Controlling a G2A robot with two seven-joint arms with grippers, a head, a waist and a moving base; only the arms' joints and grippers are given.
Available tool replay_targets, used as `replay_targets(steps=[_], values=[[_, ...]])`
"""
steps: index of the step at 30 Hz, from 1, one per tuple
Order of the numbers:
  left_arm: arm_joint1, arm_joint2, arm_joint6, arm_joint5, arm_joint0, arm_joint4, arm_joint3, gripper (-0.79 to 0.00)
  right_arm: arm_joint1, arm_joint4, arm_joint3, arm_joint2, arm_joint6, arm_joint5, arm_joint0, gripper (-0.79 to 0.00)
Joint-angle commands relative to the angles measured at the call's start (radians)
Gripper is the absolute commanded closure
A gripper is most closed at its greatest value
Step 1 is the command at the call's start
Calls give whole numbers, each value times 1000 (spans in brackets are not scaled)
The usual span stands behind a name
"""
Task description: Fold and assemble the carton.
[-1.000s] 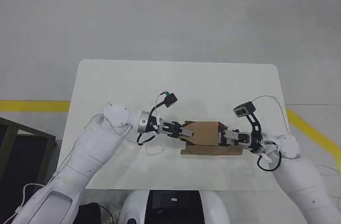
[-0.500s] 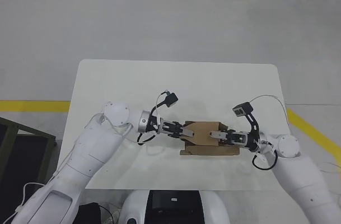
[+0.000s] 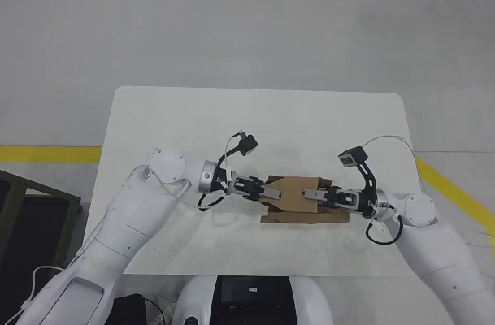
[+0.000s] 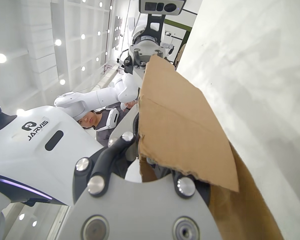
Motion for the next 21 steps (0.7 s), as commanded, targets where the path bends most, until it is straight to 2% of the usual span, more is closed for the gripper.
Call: replay_targets(steps=[1,2,3,15,21], values=[[1,-2,-6,-9,3,-7,-6,-277,3,-3,2,-4,-5,-4,1,0],[2,-5,-11,-16,5,-14,-10,-486,5,-7,2,-6,-7,-7,2,0],[2,-8,-15,-21,8,-23,-13,-785,6,-8,3,-8,-11,-11,2,0],[10,-60,-31,-68,57,-176,-58,-785,20,-35,23,-42,-50,-50,9,0],[4,-66,-14,-82,49,-240,-53,-785,25,-32,28,-61,-60,-60,11,0]])
